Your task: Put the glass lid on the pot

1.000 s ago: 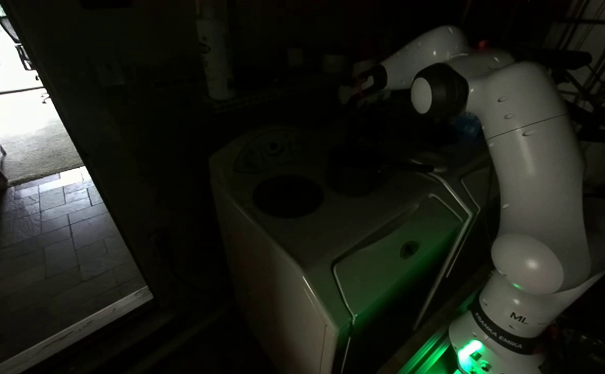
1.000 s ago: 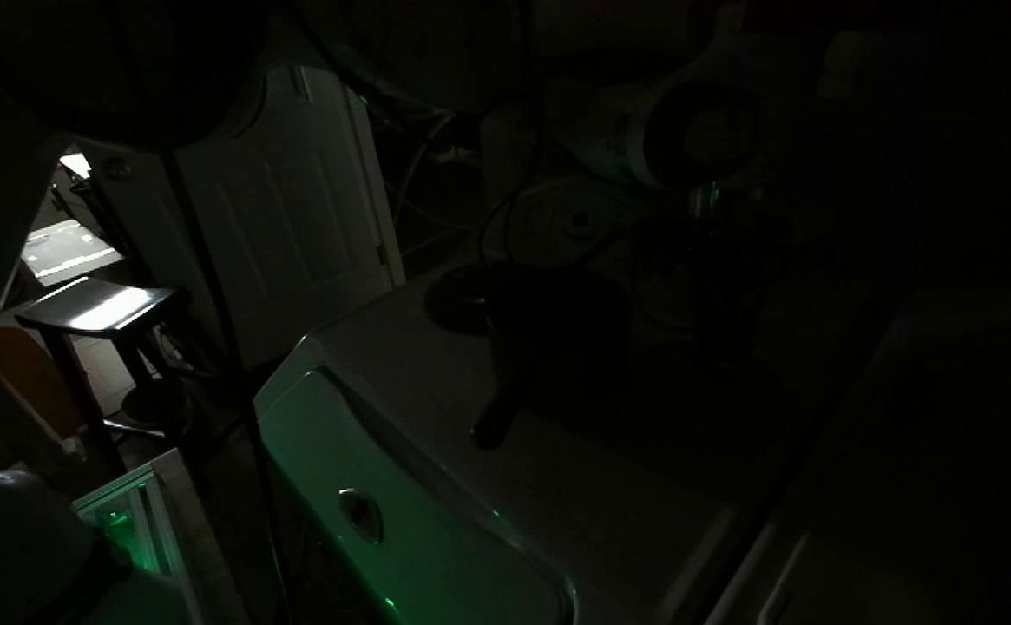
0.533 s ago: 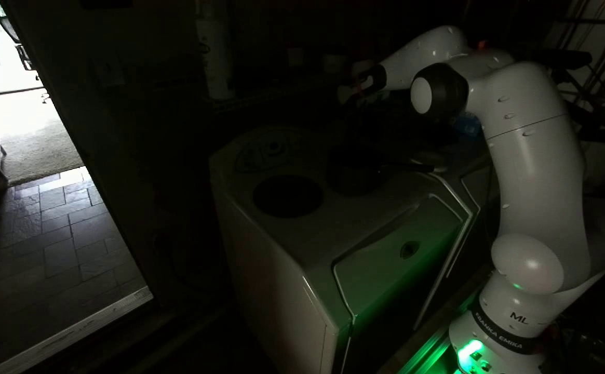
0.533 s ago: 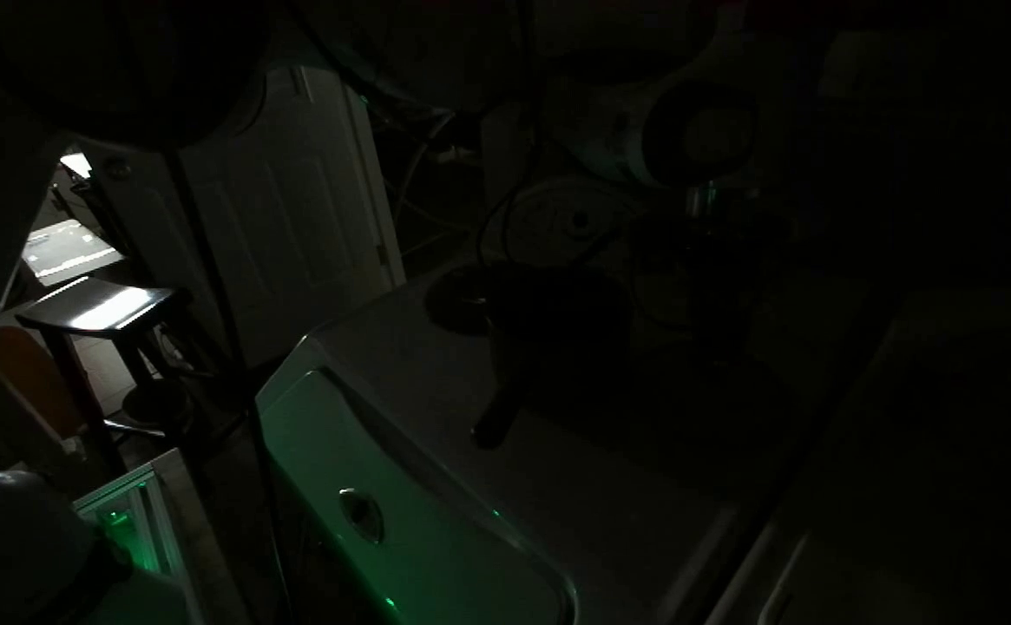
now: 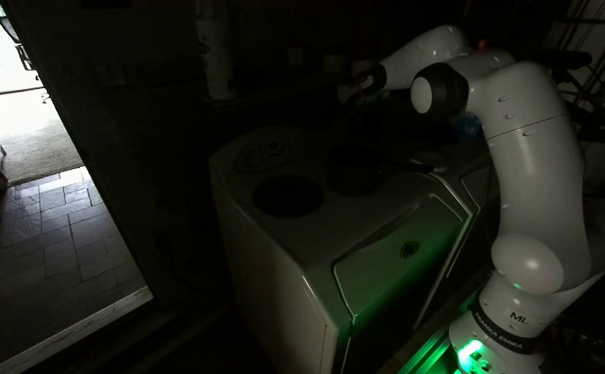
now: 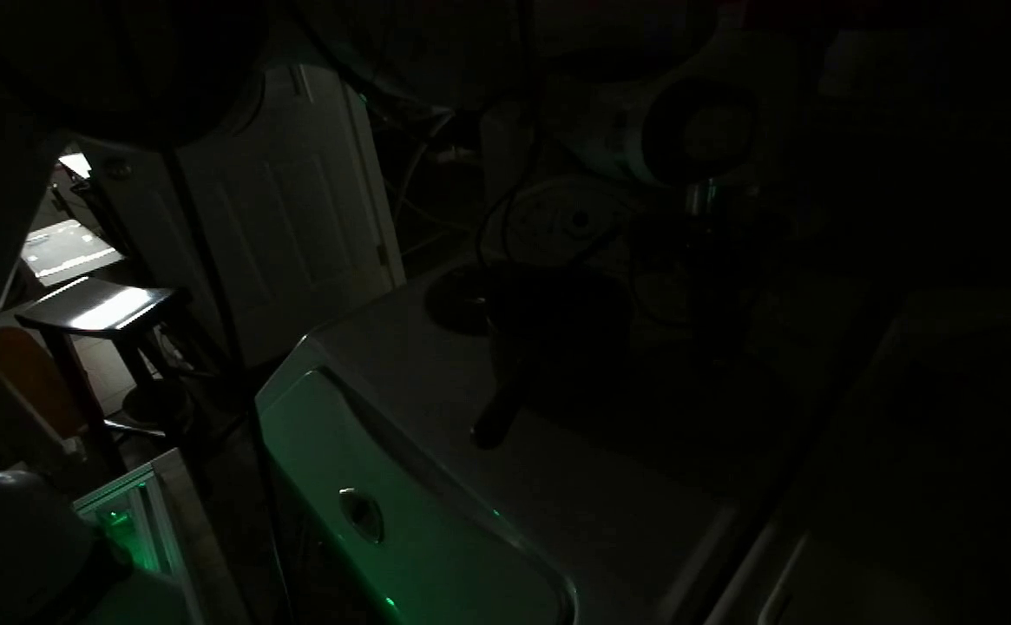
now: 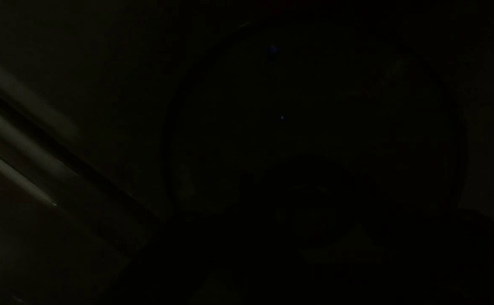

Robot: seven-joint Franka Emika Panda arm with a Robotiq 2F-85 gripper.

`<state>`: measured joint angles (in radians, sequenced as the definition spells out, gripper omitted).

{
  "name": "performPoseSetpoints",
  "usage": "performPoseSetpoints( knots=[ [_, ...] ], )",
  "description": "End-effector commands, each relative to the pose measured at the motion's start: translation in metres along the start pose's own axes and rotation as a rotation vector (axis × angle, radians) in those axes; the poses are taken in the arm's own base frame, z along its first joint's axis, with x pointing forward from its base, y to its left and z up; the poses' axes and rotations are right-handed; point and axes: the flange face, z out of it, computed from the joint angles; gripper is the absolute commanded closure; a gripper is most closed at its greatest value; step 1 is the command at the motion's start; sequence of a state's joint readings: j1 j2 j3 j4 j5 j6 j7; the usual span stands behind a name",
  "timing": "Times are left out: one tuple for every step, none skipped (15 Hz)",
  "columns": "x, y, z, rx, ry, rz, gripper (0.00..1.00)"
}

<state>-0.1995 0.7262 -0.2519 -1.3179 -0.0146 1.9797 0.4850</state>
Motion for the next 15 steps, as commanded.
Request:
performPoseSetpoints(
  knots=[
    [-0.004,0.004,-0.029,0.017,0.008,-0.012,0.66],
    [-0.005,0.005,-0.035,0.021,0.022,-0.012,0.66],
    [-0.005,0.006,-0.040,0.024,0.028,-0.014,0.66],
    [-0.006,0.007,-0.048,0.027,0.040,-0.015,0.66],
    [-0.008,0.009,-0.055,0.029,0.048,-0.018,0.66],
    [-0.008,0.010,-0.063,0.032,0.065,-0.015,0.66],
    [-0.010,0.012,-0.072,0.036,0.075,-0.018,0.66],
    [-0.012,0.014,-0.080,0.040,0.090,-0.020,0.66],
    [-0.014,0.016,-0.089,0.043,0.103,-0.022,0.66],
    [-0.016,0.019,-0.096,0.048,0.115,-0.025,0.66],
    [-0.019,0.020,-0.105,0.051,0.133,-0.028,0.66],
    [-0.023,0.022,-0.116,0.052,0.147,-0.033,0.66],
    [-0.026,0.024,-0.123,0.055,0.166,-0.039,0.66],
    [-0.031,0.026,-0.132,0.053,0.181,-0.044,0.66],
    [-0.035,0.028,-0.141,0.054,0.200,-0.050,0.66]
  ],
)
